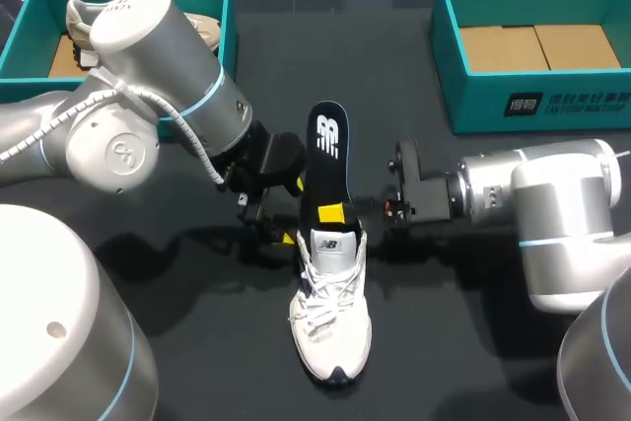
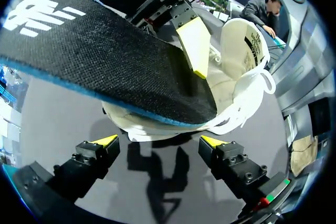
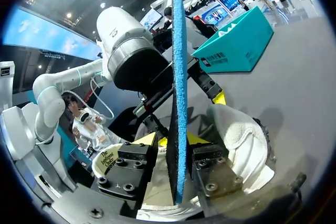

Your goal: Take the shoe out of the shoebox, open the shoe tongue, remove and reinsert the insole, then place the shoe into the shoebox

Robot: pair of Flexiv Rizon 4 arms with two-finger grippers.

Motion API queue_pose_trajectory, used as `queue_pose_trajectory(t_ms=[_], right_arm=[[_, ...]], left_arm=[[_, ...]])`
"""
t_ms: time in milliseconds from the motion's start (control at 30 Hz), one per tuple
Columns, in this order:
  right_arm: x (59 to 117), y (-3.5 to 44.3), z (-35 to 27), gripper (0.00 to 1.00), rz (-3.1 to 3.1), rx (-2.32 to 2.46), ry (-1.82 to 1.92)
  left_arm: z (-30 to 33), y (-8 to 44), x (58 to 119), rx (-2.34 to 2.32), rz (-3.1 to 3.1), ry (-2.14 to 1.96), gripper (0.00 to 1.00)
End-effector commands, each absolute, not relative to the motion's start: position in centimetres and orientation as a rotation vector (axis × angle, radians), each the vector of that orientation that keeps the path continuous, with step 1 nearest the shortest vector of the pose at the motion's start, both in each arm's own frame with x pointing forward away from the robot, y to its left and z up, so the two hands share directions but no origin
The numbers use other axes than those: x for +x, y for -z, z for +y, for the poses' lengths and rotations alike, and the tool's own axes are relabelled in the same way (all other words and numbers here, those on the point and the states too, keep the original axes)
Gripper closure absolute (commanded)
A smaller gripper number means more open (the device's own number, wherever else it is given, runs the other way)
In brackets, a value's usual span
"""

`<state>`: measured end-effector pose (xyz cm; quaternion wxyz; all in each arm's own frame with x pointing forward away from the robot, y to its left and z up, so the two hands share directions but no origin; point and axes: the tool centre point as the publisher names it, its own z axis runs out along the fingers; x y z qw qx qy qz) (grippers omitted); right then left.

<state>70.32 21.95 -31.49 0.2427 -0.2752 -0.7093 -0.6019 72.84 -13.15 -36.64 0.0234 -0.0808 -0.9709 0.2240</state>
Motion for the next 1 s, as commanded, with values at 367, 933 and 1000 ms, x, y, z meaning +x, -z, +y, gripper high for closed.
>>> queue_pose_trajectory(t_ms=[367,933,1000], right_arm=[[72.5,30.3,22.0,0.86,-1.953,-0.749,1.605],[71.3,32.5,21.9,1.00,-1.900,-0.825,1.552],[70.9,33.1,21.9,1.00,-1.885,-0.836,1.550]], left_arm=[[-13.2,36.8,72.9,-0.252,-3.006,-0.693,0.00],[-13.2,36.8,72.9,-0.252,-3.006,-0.693,0.00],[-13.2,36.8,72.9,-0.252,-3.006,-0.693,0.00]])
